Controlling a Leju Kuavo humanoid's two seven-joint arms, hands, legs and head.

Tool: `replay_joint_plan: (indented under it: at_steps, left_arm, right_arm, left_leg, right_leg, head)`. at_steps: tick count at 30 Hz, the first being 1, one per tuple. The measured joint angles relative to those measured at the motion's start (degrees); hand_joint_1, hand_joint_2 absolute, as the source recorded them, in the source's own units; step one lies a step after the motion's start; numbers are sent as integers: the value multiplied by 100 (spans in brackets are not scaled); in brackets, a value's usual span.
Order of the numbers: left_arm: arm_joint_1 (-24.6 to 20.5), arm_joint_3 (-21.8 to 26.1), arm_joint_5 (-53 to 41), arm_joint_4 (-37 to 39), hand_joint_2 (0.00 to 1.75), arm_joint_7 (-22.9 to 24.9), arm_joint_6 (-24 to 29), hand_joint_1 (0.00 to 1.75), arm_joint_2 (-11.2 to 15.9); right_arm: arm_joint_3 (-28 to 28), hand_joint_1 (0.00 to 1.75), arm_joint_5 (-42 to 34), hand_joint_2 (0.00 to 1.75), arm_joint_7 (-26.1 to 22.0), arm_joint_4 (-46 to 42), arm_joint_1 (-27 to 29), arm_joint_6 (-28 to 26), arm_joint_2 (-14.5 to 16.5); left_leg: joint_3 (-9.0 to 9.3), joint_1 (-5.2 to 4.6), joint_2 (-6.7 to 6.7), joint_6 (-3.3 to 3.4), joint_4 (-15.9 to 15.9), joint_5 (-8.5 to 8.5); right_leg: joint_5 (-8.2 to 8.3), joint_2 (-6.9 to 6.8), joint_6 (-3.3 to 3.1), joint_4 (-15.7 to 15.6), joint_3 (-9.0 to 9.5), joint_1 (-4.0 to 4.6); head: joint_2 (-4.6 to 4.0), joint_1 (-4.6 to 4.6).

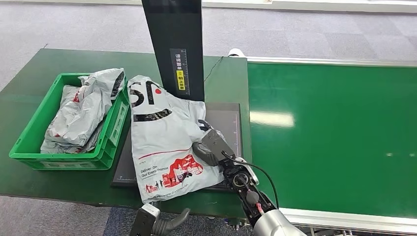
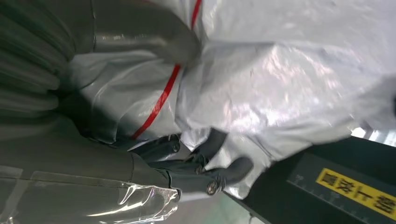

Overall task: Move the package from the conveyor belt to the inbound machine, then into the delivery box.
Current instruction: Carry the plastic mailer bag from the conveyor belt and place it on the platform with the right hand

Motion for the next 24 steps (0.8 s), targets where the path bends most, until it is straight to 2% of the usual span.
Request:
replay_joint_plan:
  at_steps: [6, 9, 13, 18, 24]
  left_arm:
    - [55, 91, -68, -94, 175, 41, 324, 0, -9]
    - [116, 287, -91, -223, 175, 82, 606, 0, -31]
    - [263, 590, -222, -450, 175, 83, 928, 0, -64]
    - [476, 1007, -559, -807, 175, 83, 1238, 0, -134]
    - [686, 1580, -1083, -1311, 175, 79, 1527, 0, -264]
  right_arm:
    - [-45, 0, -81, 175, -372, -18, 12, -164, 62]
    - [-140, 0, -190, 175, -703, -315, 218, -399, 68]
    - [-208, 0, -263, 175, -917, -1313, 851, -578, 77]
    - [-177, 0, -284, 175, -830, -2598, 1694, -727, 57]
    - [-148, 0, -283, 175, -769, -3602, 2484, -916, -12]
  left_leg:
    - [0, 0, -2, 0, 0, 0]
    - [0, 1, -3, -1, 0, 0]
    - [-1, 1, -2, -4, 0, -4]
    - [-6, 1, -1, -6, -1, -6]
    - [-6, 1, -1, -6, -1, -6]
  right_leg:
    - [0, 0, 0, 0, 0, 0]
    - [-1, 0, -1, 0, -1, 0]
    - [-5, 0, -5, 0, -3, 1]
    - [-9, 0, -6, 0, -9, 1]
    - [-9, 0, -6, -1, -8, 1]
  head:
    - [0, 0]
    - [0, 1]
    - [0, 0]
    - [0, 1]
    - [0, 1]
